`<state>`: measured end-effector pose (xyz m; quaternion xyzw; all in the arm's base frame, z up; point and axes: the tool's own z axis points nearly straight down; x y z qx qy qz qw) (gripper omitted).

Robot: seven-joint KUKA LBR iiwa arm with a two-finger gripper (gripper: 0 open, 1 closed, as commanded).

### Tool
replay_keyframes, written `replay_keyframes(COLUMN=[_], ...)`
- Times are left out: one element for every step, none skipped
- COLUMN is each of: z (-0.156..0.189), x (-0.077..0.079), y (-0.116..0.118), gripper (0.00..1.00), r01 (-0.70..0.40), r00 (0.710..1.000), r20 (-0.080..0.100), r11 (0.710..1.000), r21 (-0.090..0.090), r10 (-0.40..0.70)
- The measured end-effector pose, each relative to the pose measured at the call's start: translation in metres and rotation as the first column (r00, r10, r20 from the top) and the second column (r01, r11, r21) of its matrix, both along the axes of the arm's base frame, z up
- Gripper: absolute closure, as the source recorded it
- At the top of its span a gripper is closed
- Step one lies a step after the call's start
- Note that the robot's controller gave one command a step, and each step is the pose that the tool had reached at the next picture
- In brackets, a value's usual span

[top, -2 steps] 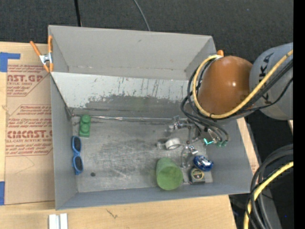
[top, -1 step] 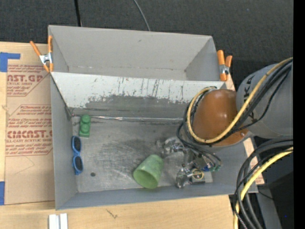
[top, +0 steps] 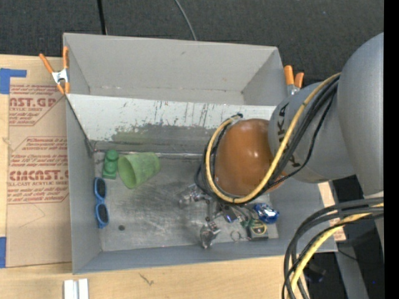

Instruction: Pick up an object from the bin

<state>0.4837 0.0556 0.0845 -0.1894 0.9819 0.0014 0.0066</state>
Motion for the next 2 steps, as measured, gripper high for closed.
replay_keyframes(z=[-0.005,-0.003], x=[0.036,0.029], y=[-0.061,-0.158], gripper=[0.00,0.00], r01=[0.107,0.248], r00=[0.994,0.969], r20=[-0.009,-0.012], r11=[0.994,0.969], r21=[-0.006,-0.006], r10=[-0.107,-0.248])
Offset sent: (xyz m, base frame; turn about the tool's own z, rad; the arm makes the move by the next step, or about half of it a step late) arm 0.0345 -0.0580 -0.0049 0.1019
